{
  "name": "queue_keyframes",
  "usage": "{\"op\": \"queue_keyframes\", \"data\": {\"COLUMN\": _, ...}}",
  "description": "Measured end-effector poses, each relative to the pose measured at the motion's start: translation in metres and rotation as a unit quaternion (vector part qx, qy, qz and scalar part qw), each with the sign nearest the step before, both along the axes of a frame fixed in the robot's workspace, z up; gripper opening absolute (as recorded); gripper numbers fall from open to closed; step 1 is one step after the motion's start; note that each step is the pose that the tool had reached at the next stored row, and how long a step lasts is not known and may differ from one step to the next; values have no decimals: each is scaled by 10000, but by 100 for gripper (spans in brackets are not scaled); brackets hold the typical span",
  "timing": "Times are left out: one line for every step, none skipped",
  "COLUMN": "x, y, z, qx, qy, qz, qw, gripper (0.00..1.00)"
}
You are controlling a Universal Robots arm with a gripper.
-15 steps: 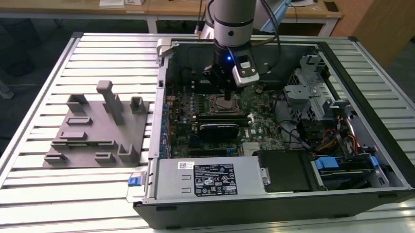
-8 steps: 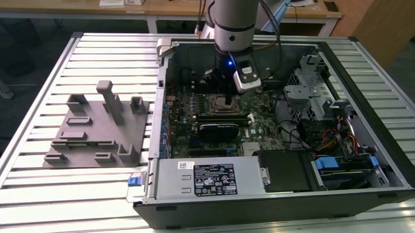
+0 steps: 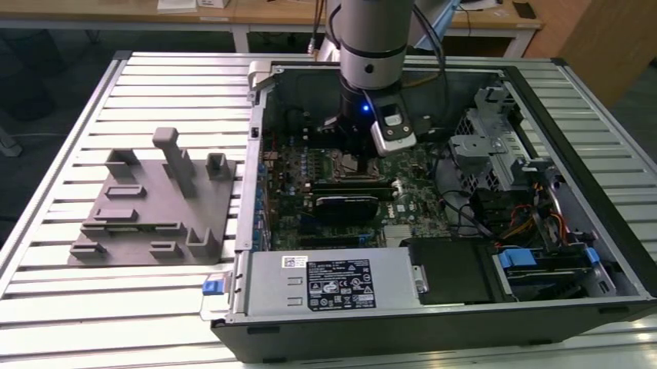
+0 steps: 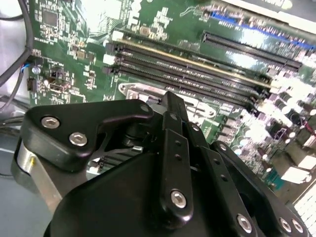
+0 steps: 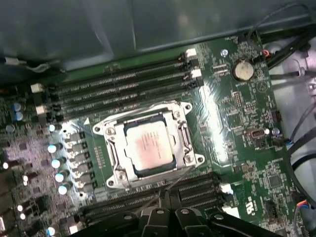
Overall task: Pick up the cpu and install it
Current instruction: 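Install the second cpu locking lever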
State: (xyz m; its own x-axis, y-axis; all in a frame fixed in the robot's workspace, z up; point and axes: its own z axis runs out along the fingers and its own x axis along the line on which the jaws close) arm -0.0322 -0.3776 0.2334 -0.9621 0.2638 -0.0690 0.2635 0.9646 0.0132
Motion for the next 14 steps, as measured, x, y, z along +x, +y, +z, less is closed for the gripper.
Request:
{"op": "queue_keyframes", "data": {"x": -2, "y": -10, "z": -3, "qx": 1, "qy": 0, "qz": 22, "qw": 10000, "gripper": 11}}
{"op": "queue_keyframes", "data": {"x": -5, "y": -17, "z": -5, "qx": 1, "qy": 0, "qz": 56, "qw": 10000, "gripper": 11}}
{"op": "queue_keyframes", "data": {"x": -6, "y": -20, "z": -7, "qx": 1, "qy": 0, "qz": 100, "qw": 9999, "gripper": 11}}
{"op": "queue_keyframes", "data": {"x": -7, "y": -21, "z": -11, "qx": 1, "qy": -1, "qz": 153, "qw": 9999, "gripper": 11}}
{"op": "queue_keyframes", "data": {"x": -7, "y": -22, "z": -15, "qx": 1, "qy": 0, "qz": 216, "qw": 9998, "gripper": 11}}
{"op": "queue_keyframes", "data": {"x": -7, "y": -23, "z": -18, "qx": 1, "qy": 0, "qz": 289, "qw": 9996, "gripper": 11}}
{"op": "queue_keyframes", "data": {"x": -8, "y": -23, "z": -22, "qx": 1, "qy": 0, "qz": 358, "qw": 9994, "gripper": 11}}
{"op": "queue_keyframes", "data": {"x": -8, "y": -23, "z": -26, "qx": 0, "qy": 0, "qz": 432, "qw": 9991, "gripper": 11}}
{"op": "queue_keyframes", "data": {"x": -8, "y": -23, "z": -30, "qx": 1, "qy": 0, "qz": 503, "qw": 9987, "gripper": 11}}
{"op": "queue_keyframes", "data": {"x": -9, "y": -23, "z": -33, "qx": 0, "qy": 0, "qz": 572, "qw": 9984, "gripper": 11}}
{"op": "queue_keyframes", "data": {"x": -10, "y": -23, "z": -36, "qx": 0, "qy": 0, "qz": 637, "qw": 9980, "gripper": 11}}
{"op": "queue_keyframes", "data": {"x": -13, "y": -23, "z": -41, "qx": 0, "qy": 0, "qz": 695, "qw": 9976, "gripper": 11}}
{"op": "queue_keyframes", "data": {"x": -21, "y": -23, "z": -47, "qx": 1, "qy": 0, "qz": 745, "qw": 9972, "gripper": 11}}
{"op": "queue_keyframes", "data": {"x": -33, "y": -23, "z": -52, "qx": 1, "qy": 0, "qz": 786, "qw": 9969, "gripper": 11}}
